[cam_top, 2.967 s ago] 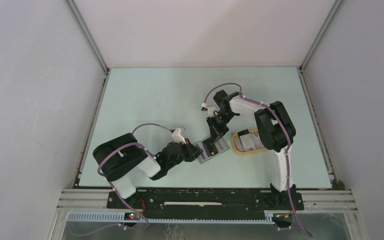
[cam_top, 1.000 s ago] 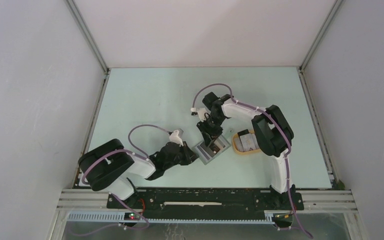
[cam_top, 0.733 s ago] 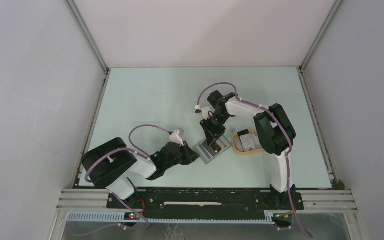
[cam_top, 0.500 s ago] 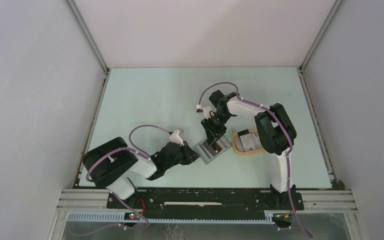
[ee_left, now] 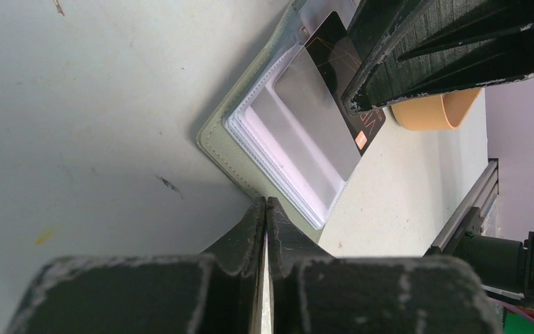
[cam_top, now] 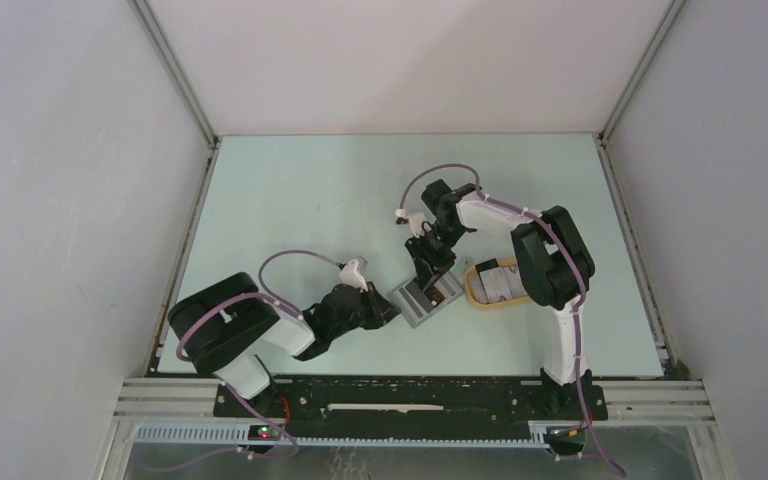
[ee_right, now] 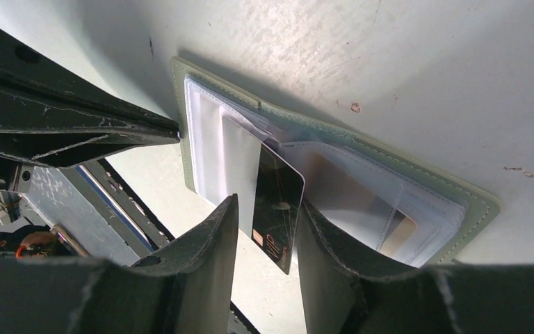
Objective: Put the credit cards into the card holder
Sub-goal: Insert the credit card into the card holder.
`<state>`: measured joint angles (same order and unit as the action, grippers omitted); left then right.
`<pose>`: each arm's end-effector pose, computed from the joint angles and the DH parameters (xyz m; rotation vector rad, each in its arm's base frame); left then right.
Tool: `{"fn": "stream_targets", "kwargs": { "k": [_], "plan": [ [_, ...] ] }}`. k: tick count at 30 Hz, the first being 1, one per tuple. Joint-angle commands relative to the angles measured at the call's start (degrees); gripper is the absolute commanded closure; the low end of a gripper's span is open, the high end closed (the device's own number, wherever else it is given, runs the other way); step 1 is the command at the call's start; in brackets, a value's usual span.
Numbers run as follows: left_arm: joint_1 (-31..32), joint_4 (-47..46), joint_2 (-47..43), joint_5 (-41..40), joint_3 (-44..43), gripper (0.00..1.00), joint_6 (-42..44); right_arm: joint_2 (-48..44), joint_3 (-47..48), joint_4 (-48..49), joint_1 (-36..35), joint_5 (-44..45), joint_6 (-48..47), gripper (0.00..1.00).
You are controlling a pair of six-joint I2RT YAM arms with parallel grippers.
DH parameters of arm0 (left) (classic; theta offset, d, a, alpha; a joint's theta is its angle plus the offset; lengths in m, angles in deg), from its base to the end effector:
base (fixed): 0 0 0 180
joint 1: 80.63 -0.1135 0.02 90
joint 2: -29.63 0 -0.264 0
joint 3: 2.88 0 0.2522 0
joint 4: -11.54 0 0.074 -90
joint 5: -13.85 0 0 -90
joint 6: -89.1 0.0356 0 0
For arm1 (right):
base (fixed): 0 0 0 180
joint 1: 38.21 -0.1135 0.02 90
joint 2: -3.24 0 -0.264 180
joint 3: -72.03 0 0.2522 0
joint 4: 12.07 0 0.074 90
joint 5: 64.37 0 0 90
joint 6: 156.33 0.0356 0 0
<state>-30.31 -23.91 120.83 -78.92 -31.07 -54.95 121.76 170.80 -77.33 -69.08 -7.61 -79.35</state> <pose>0.1527 -0.1814 0.1020 -0.1053 2.2295 -1.0355 0.3268 0.2181 0.1569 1.1579 -2.7695 -0.9054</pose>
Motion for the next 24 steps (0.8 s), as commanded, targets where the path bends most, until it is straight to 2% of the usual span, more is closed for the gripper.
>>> {"fn": "stream_targets", "kwargs": {
  "k": [1, 10, 24],
  "plan": [
    [-0.4, 3.3, 2.0, -0.5, -0.4, 0.93, 0.8, -3.5, -0.6, -1.5, -0.1, 1.5, -1.4, 0.57],
    [-0.5, 3.2, 2.4, -0.1, -0.6, 0.93, 0.9, -4.2, -1.3, -1.6, -1.3, 4.5, -1.8, 0.57],
    [-0.6, 2.9, 2.9, 0.4, -1.2, 0.93, 1.1, -2.7, -1.3, -1.9, -7.2, 1.6, -1.3, 0.59]
  ]
}}
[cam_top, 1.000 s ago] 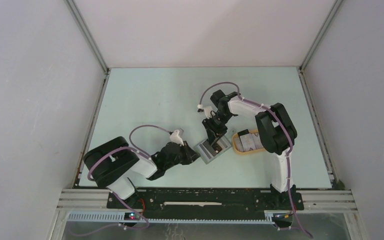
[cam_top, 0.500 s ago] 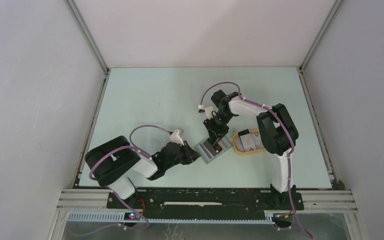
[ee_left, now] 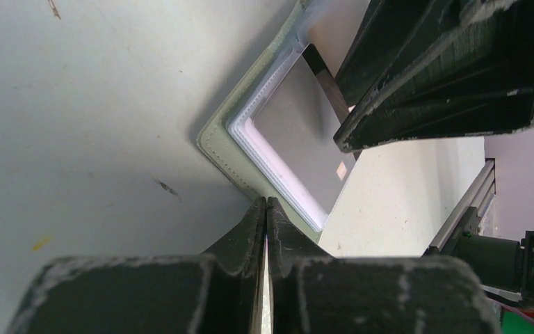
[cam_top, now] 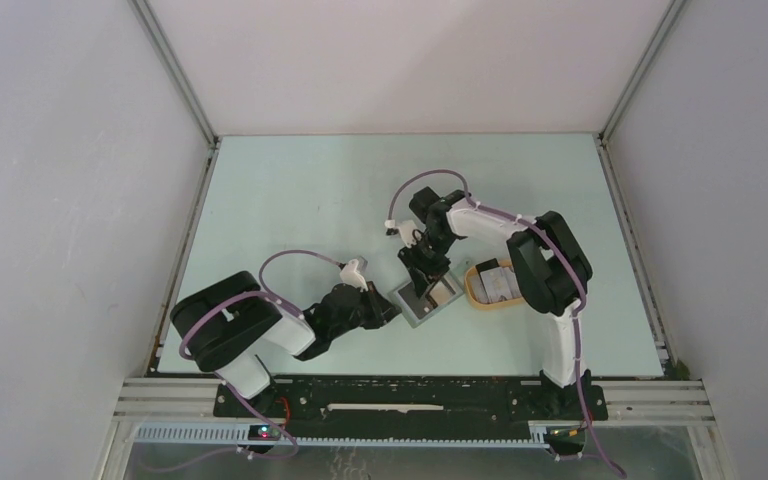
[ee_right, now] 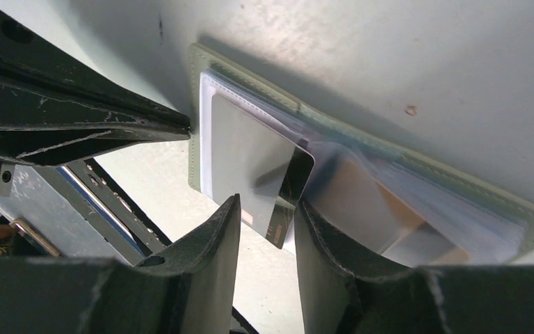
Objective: Put the credit cards into the card holder
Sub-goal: Insert the credit card into the card holder.
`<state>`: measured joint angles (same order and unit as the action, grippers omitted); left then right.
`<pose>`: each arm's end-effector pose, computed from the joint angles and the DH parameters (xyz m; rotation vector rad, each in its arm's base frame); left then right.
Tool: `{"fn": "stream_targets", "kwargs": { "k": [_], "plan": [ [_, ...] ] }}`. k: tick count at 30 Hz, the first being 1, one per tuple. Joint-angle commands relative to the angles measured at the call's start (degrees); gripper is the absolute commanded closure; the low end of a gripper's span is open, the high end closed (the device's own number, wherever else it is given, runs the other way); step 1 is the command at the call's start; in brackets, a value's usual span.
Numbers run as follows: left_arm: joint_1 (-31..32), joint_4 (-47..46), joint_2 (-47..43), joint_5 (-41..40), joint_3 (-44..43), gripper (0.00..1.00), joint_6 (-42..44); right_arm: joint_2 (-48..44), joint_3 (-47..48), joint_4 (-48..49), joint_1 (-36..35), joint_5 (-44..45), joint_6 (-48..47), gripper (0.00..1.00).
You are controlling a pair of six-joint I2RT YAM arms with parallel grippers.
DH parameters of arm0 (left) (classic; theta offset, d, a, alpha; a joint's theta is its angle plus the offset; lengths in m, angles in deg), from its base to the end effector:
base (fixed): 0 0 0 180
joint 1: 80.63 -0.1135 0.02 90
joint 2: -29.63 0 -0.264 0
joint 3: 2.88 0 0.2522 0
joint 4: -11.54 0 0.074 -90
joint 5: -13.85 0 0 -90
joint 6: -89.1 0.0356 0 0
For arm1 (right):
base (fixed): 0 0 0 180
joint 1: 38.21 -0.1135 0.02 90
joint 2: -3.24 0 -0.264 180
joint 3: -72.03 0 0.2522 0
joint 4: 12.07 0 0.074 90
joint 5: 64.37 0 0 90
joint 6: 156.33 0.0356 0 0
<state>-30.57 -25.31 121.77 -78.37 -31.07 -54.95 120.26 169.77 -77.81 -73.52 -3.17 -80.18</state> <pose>0.1540 -0.1817 0.1008 -0.1039 2.2245 -1.0474 0.3060 0.2378 0.1606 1.2914 -2.7418 -0.7890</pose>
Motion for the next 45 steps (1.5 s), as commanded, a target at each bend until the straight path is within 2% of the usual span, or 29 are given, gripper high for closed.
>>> {"fn": "stream_targets", "kwargs": {
  "k": [1, 17, 27, 38, 45],
  "plan": [
    [-0.3, 4.3, 2.0, -0.2, -1.2, 0.93, 1.0, -1.0, -0.2, -1.5, -3.0, -3.2, -0.4, 0.59],
    [-0.4, 2.5, 2.7, 0.0, -0.4, 0.94, 0.8, -2.3, -0.1, -2.0, 0.6, -2.9, -1.2, 0.58],
    [-0.4, 2.0, 2.9, 0.1, -0.2, 0.94, 0.7, -1.2, -0.2, -2.6, 0.1, -0.8, -1.8, 0.58],
    [-0.6, 1.5, 3.1, 0.2, -0.2, 0.93, 0.6, 0.6, 1.1, -4.9, -3.4, -10.0, -3.5, 0.59],
    [-0.6, 0.0, 2.7, 0.0, 0.9, 0.93, 0.4, -3.7, 1.0, -5.0, 0.2, -10.2, -5.7, 0.59]
  ]
}}
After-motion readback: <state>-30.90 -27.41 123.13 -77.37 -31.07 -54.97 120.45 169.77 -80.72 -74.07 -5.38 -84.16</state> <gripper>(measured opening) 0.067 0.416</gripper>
